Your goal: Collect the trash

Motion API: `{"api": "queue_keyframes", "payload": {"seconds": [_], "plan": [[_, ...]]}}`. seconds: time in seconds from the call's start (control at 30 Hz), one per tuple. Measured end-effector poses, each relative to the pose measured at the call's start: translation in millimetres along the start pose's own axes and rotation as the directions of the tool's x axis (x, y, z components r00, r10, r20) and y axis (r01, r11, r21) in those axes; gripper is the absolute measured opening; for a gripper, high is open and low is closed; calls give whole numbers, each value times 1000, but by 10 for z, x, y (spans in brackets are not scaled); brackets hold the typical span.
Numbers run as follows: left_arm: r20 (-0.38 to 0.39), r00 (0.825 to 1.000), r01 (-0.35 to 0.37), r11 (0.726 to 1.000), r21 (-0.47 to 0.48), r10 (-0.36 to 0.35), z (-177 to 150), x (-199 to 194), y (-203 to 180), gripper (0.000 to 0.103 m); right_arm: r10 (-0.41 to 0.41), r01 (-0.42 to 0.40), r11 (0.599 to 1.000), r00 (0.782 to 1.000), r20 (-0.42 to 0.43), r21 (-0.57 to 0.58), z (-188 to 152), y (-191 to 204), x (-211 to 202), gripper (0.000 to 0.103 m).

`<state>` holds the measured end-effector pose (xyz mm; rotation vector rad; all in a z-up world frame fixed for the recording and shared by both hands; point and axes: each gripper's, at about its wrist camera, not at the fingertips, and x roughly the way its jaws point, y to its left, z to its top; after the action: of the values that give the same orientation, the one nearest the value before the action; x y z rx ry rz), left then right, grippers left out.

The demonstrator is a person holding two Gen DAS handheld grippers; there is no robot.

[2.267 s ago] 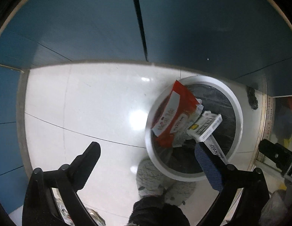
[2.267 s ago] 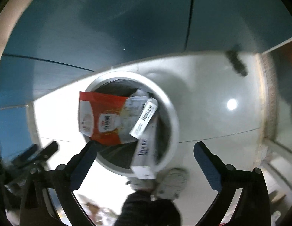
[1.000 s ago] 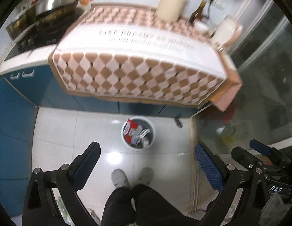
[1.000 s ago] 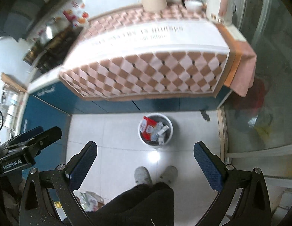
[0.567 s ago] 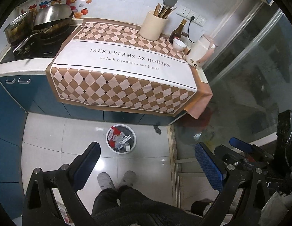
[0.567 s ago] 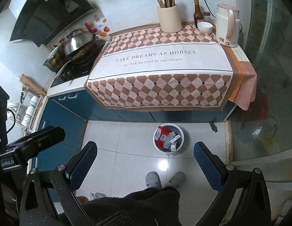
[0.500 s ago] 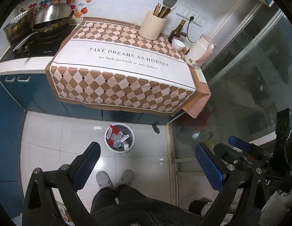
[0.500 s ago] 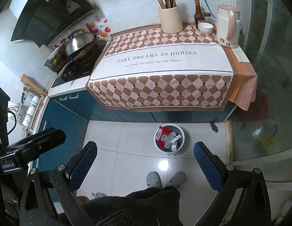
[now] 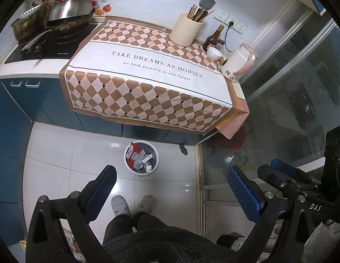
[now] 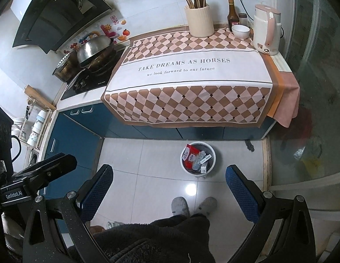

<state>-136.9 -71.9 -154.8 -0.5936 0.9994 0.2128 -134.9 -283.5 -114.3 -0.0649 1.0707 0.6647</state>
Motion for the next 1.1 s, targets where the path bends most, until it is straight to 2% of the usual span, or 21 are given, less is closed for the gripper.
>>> {"api": "queue_keyframes", "payload": {"seconds": [1.1], "plan": [[-43, 999, -4, 1000, -1, 3, -67, 66, 14, 103, 13, -10, 998, 999, -51, 57, -83, -23, 194, 103]]}}
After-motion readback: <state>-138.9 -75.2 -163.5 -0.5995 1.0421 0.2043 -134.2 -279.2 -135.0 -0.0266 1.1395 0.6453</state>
